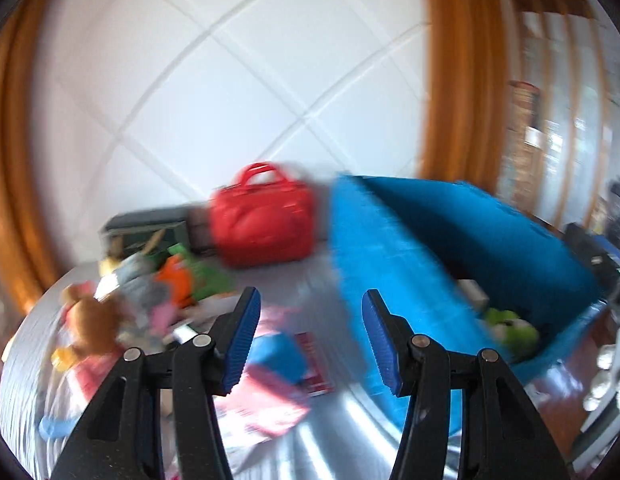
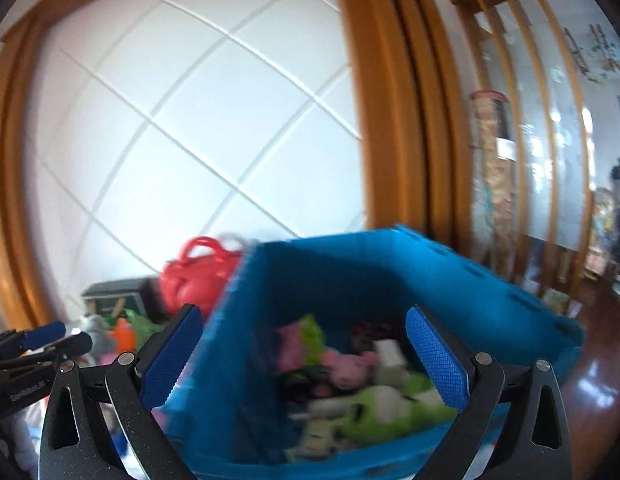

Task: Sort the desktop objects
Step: 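Move both tools back over the pile on the bed, then grasp a pink tissue pack with the left tool while the right tool grasps a white plush with orange hat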

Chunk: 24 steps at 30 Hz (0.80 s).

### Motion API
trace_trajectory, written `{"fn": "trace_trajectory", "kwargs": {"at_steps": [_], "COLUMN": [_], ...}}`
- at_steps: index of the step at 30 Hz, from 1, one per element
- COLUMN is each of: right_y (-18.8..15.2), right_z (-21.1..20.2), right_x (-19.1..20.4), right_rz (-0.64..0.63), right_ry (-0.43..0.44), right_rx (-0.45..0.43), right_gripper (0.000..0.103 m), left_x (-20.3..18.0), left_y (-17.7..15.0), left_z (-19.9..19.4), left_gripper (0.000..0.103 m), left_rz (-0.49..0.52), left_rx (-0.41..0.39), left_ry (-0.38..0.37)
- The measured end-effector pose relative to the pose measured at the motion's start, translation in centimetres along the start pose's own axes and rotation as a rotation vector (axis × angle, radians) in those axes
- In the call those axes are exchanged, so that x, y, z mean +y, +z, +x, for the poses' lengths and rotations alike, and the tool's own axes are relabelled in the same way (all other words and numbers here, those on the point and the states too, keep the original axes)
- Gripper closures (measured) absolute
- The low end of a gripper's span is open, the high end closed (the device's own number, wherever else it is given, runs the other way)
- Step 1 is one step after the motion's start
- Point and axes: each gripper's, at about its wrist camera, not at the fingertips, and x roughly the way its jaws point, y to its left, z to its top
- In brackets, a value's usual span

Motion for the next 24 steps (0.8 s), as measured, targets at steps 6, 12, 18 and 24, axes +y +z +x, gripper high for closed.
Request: {"fn": "trace_trajectory", "kwargs": {"at_steps": [6,12,18,24], "right_y": [-0.9,-3.4,-8.0,-12.6], "right_z": [0.6,2.2,4.6,7.1], "right_x": [7.7,14.2,18.8,19.7], "right_rz": [-0.069,-0.129,-0.192,-0.233], "right_ry": [0.117,0.203,0.217,0.181], "right_rx": [-0.026,0.041,0.16,0.302], "right_gripper": [0.0,0.0,0.0,0.0], "left_x": [10.4,22.1,29.7,32.7], "left_y": [-3.6,-8.7,-13.0,-15.5], "left_z": [-0.9,-0.1,3.4,9.2], "left_gripper": [0.051,0.051,0.051,0.051], "left_rz": [-0.088,-0.277,-0.393,-0.461], "left_rx": [0.058,0.169,0.302,0.421], "left_ry": [0.212,0.386,0.431,0.386]}}
